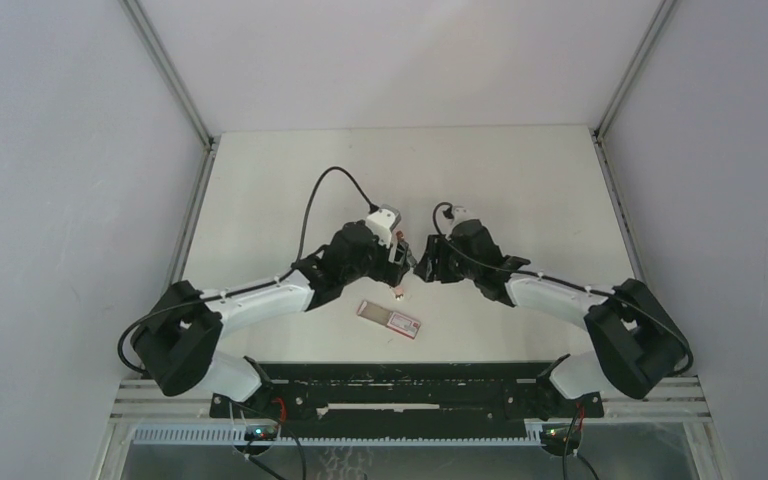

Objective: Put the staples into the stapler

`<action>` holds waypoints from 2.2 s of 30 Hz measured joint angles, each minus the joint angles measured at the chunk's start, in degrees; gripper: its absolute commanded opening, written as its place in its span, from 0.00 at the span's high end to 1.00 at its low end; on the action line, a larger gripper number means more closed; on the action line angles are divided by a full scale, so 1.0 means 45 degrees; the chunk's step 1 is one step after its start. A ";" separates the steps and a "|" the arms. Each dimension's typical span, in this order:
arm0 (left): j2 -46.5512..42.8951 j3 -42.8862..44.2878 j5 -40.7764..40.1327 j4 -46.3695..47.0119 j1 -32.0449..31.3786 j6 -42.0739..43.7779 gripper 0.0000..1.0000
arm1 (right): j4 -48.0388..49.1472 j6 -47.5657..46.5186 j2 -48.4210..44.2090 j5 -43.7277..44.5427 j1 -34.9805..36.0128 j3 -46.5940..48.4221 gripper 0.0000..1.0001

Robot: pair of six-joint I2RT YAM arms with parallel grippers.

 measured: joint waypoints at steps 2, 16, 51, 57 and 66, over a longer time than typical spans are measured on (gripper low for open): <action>0.0029 -0.0044 0.0991 0.0131 0.0413 0.0403 0.22 | -0.0301 -0.0160 -0.0573 0.0024 -0.0345 -0.0199 0.48; 0.1297 -0.0117 0.3847 0.0131 0.0729 0.3060 0.25 | -0.1792 -0.0894 -0.3463 -0.0214 -0.1239 -0.1341 0.46; 0.1341 -0.2390 0.0719 0.1511 -0.0447 -0.0850 0.64 | -0.2113 -0.0845 -0.4158 -0.0311 -0.1273 -0.1656 0.47; 0.2089 -0.1870 0.0651 0.1991 -0.0874 -0.1064 0.65 | -0.2113 -0.0845 -0.4158 -0.0316 -0.1273 -0.1656 0.47; 0.3235 -0.1205 0.0257 0.3162 -0.1287 -0.1705 0.66 | -0.2147 -0.0840 -0.4187 -0.0325 -0.1273 -0.1656 0.48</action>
